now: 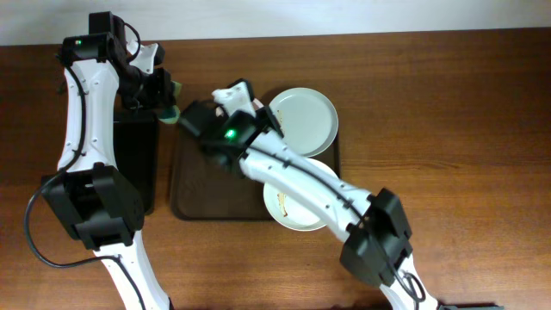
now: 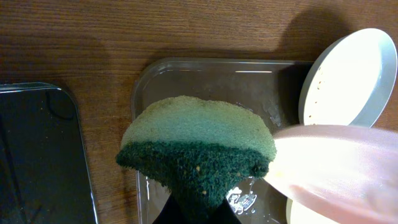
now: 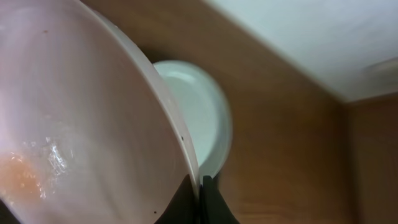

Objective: Clean dirty plates on tray and stack at the side
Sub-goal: 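Carry the cleaned plate with the right gripper toward the upper-right plate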

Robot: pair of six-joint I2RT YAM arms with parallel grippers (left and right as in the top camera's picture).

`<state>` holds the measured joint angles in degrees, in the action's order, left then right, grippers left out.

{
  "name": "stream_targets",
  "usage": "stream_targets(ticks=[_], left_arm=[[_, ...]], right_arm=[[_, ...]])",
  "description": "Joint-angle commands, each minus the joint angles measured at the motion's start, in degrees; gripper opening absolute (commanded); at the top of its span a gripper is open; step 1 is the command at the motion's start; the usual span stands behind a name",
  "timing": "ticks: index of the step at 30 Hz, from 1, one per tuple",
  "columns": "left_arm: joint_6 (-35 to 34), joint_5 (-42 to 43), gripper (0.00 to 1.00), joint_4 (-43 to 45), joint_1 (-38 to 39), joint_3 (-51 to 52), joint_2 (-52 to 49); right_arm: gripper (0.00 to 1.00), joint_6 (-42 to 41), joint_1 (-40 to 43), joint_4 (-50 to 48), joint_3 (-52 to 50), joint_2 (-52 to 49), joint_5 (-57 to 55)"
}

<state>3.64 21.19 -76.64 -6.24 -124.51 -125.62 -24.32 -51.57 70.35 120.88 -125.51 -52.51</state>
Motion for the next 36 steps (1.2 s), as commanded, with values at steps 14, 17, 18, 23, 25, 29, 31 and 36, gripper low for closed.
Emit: stream_targets(ticks=[14,17,18,23,25,29,31,36], left_arm=[[-0.4,-1.5,0.00,0.5,-0.4,-1.0,-0.1],[-0.4,-1.5,0.00,0.6,-0.4,-1.0,-0.1],[-0.4,-1.5,0.00,0.7,-0.4,-1.0,-0.1],[-0.4,-1.5,0.00,0.7,-0.4,-1.0,-0.1],[-0.4,-1.5,0.00,0.7,-0.4,-1.0,-0.1],[-0.4,-1.5,0.00,0.7,-0.4,-1.0,-0.1],[-0.4,-1.5,0.00,0.7,-0.4,-1.0,-0.1],[-0.4,-1.5,0.00,0.7,-0.4,-1.0,-0.1]], right_arm=[[0.04,-5.1,-6.5,0.9,1.4,2.5,-27.9],[0.04,-5.1,-6.6,0.9,1.4,2.5,-28.3],[0.04,-5.1,-6.6,0.9,1.4,2.5,-28.3],[0.04,-5.2,-6.5,0.9,1.4,2.5,-26.1],[0.04,-6.5,-6.5,0.9,1.4,2.5,-23.9],[0.04,-6.8,-6.5,0.9,1.4,2.5,-18.7],[0.04,-7.8,-6.4,1.0,1.4,2.5,-16.6],[0.04,-9.4,-4.9,2.6,1.4,2.5,-13.9]])
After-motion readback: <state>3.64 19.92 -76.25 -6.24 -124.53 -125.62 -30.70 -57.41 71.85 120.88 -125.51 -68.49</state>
